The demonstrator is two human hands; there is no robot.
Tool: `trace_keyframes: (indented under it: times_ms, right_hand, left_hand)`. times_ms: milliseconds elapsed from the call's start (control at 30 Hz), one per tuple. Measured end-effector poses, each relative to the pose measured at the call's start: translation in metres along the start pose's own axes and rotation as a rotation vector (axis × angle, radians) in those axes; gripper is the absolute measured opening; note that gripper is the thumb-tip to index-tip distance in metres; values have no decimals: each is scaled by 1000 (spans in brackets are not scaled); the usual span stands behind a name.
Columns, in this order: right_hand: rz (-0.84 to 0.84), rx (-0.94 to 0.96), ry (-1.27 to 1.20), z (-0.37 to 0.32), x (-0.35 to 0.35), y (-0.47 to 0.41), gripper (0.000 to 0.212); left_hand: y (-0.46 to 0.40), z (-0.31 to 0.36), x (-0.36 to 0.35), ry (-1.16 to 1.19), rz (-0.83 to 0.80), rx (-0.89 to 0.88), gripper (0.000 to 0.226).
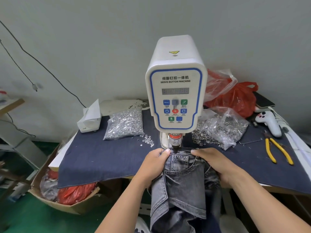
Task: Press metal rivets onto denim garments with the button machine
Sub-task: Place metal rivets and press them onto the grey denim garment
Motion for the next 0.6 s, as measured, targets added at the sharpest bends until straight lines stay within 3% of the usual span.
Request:
trace_keyframes:
  times_ms: [133,300,433,600]
  right_hand:
    - [-73,-14,48,3,4,-2,36]
    - [-69,-48,96,4,9,-9,21]
    - [17,-28,166,6,11,-13,35]
    - [8,-12,90,4,9,-10,13]
  left_hand:
    - [-3,-7,-1,37,-37,28,45]
    - [-4,-4,-2,8,-23,-41,44]
    - [-8,-5,0,-55,26,-43,48]
    - [-12,-4,6,-176,120,-91,53]
Point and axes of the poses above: each hand's wrist, its own y-axis away from the middle knuckle, its own x-axis out of the back of the hand, z = x × y, the point moved 4 cm from there along -y, towards the middle knuckle, and after that the axes turned 6 degrees about x, right-handed, at the moved point
